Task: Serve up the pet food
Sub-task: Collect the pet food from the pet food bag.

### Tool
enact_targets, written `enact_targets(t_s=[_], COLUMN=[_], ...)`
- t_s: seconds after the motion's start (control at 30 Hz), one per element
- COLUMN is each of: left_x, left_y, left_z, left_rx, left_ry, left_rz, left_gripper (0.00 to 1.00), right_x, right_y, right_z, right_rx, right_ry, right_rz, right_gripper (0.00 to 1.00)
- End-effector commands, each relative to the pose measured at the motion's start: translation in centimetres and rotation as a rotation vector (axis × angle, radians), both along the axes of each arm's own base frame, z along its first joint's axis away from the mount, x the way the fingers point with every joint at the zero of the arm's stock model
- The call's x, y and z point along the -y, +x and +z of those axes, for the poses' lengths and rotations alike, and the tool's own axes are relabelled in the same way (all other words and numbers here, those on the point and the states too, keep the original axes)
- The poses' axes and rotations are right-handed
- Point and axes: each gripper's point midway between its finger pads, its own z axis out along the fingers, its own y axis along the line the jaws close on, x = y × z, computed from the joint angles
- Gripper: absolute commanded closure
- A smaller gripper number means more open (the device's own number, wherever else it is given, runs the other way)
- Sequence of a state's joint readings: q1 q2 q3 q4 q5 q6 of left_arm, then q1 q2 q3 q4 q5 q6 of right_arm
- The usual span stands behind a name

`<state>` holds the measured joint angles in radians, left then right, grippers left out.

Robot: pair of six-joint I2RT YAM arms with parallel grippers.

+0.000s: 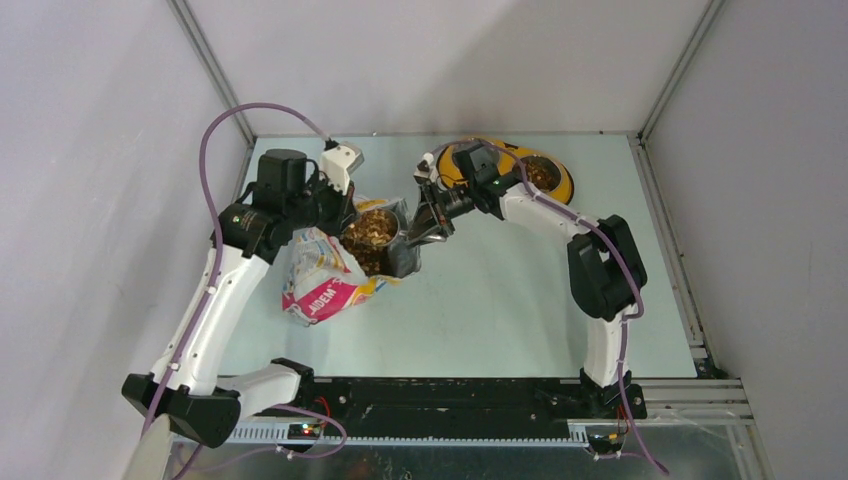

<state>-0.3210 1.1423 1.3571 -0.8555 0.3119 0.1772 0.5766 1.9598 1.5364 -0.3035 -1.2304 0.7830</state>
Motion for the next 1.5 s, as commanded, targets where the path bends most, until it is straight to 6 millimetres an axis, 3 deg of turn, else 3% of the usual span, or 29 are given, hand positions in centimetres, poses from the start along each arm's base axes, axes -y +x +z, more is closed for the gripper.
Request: enact_targets(t_s=[0.0, 0.17, 0.4, 0.47, 0.53, 0.6, 0.67, 0.77, 0.9, 0.97, 1.1, 1.17, 1.2, 1.3, 1.33, 1.43, 1.47], left_x=[1.0, 1.1, -0.1, -0.5, -0.7, -0.9, -1.0, -1.4, -2.9, -3.5, -4.5, -4.9, -5.0, -5.7, -5.8, -5.8, -5.8], left_y=[-1.2, -1.2, 0.0, 0.2, 0.2, 0.0, -0.2, 0.0, 1.1, 1.6, 2.3, 2.6, 2.7, 3.2, 3.3, 3.4, 3.3], left_z=[2.7, 1.8, 1.4, 1.4, 1.3, 1.1, 0.5, -0.4, -1.4, -1.8, -2.4, -2.6, -2.7, -2.1, -1.8, -0.6, -0.5], left_rx=[0.055, 0.038, 0.056, 0.064, 0.063, 0.053, 0.034, 0.015, 0.024, 0.027, 0.025, 0.024, 0.026, 0.067, 0.081, 0.122, 0.126], left_ry=[-0.072, -0.072, -0.023, -0.006, 0.012, 0.028, 0.049, 0.092, 0.172, 0.198, 0.246, 0.268, 0.274, 0.282, 0.281, 0.257, 0.25], left_rz=[-0.065, -0.067, 0.013, 0.03, 0.028, 0.02, 0.011, 0.027, 0.111, 0.145, 0.192, 0.212, 0.217, 0.26, 0.27, 0.283, 0.279], left_gripper=[1.0, 1.0, 0.96, 0.79, 0.41, 0.25, 0.18, 0.17, 0.22, 0.32, 0.62, 0.81, 0.94, 1.0, 1.0, 1.0, 1.0], right_x=[-1.3, -3.1, -5.6, -5.9, -6.0, -6.0, -5.9, -5.9, -6.0, -5.9, -5.6, -5.4, -5.2, -4.9, -5.1, -5.2, -4.9], right_y=[0.1, 0.2, -0.4, -0.3, -0.1, 0.5, 0.9, 0.9, 0.6, 0.6, 0.4, 0.4, 0.3, 0.9, 1.4, 0.5, 0.7], right_z=[4.3, 5.0, 3.7, 4.0, 4.4, 4.8, 5.2, 5.6, 5.7, 5.7, 6.2, 6.5, 6.9, 6.1, 5.0, 4.3, 3.2], right_rx=[0.136, 0.174, 0.261, 0.268, 0.274, 0.287, 0.289, 0.282, 0.252, 0.238, 0.216, 0.208, 0.204, 0.279, 0.324, 0.248, 0.242], right_ry=[0.09, 0.051, -0.064, -0.06, -0.056, -0.057, -0.049, -0.035, -0.015, -0.007, 0.015, 0.028, 0.04, -0.021, -0.082, -0.04, -0.119], right_rz=[0.028, 0.02, 0.021, 0.018, 0.011, -0.005, -0.014, -0.012, 0.0, 0.004, 0.007, 0.008, 0.013, -0.024, -0.054, -0.01, -0.048], right_gripper=[1.0, 1.0, 1.0, 1.0, 1.0, 1.0, 1.0, 1.0, 1.0, 1.0, 1.0, 1.0, 1.0, 1.0, 1.0, 1.0, 1.0])
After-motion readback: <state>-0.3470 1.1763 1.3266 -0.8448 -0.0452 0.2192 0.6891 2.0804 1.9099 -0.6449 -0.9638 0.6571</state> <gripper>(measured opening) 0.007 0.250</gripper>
